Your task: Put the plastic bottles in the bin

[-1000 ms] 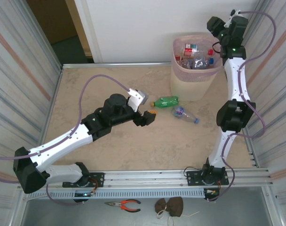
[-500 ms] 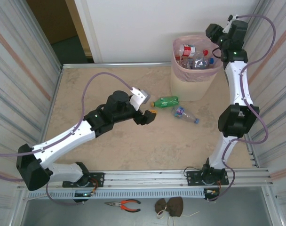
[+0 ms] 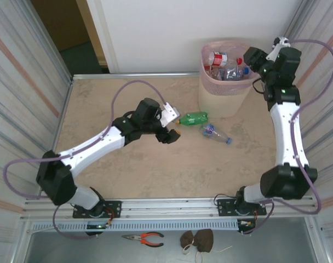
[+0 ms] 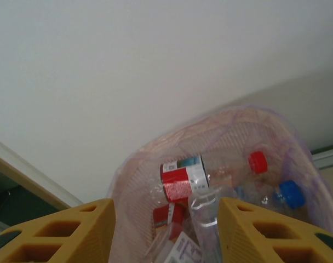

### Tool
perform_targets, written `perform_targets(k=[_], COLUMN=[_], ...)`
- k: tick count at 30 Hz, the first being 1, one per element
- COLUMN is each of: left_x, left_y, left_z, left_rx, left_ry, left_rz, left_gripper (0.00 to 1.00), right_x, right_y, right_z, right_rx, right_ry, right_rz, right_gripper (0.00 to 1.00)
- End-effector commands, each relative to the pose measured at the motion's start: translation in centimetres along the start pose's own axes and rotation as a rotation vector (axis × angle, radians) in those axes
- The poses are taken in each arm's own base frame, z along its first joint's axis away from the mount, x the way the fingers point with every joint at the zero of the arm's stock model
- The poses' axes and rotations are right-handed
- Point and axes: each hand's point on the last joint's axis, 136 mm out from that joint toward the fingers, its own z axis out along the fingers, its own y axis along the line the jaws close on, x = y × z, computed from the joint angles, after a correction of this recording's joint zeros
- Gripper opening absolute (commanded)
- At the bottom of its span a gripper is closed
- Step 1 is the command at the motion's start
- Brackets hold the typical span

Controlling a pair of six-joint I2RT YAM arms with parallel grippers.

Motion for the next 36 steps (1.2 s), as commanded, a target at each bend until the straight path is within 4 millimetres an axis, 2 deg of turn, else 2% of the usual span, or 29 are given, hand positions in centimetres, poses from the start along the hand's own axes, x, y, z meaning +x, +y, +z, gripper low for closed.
perform_targets(k=[1,10,12,13,16,21,23,24,27,32,36], left_x=[0.8,2.8,3.3,3.8,4.9,6.0,5.6,6.5,6.2,6.5,7.3], left_y=[0.5,4.4,5.3,5.6,6.4,8.5,9.5,9.9,11.1,11.4,11.0], left_z=[1.2,7.0,8.2,8.8,10.6,13.3,13.8,14.7,15.6,16.9,17.7], left_rx=[0.078,0.155,0.154,0.160,0.165,0.117,0.086,0.083,0.067,0.108,0.146], left_ry=[0.074,0.047,0.054,0.065,0.098,0.143,0.138,0.155,0.143,0.145,0.152], left_rz=[0.092,0.142,0.164,0.181,0.280,0.392,0.419,0.413,0.406,0.392,0.379], left_gripper=[0.76,0.78,0.79,0.79,0.79,0.81,0.82,0.82,0.83,0.81,0.75], right_x=[0.9,5.2,6.0,5.9,6.8,7.8,8.1,8.2,8.4,8.4,8.7], right_y=[0.2,-1.4,-1.7,-1.4,-1.9,-2.5,-2.6,-2.6,-2.7,-2.8,-3.1], right_z=[-2.7,-8.7,-9.6,-10.7,-12.0,-13.2,-13.4,-13.6,-13.8,-14.1,-14.0], right_rx=[-0.013,0.053,0.067,0.064,0.088,0.115,0.119,0.122,0.127,0.137,0.147], right_ry=[-0.004,0.060,0.072,0.058,0.067,0.081,0.089,0.091,0.098,0.096,0.103], right_rz=[-0.003,0.005,0.007,0.001,-0.007,-0.005,-0.005,-0.003,-0.005,-0.010,-0.012], right_gripper=[0.52,0.53,0.54,0.54,0.54,0.54,0.54,0.55,0.55,0.55,0.55])
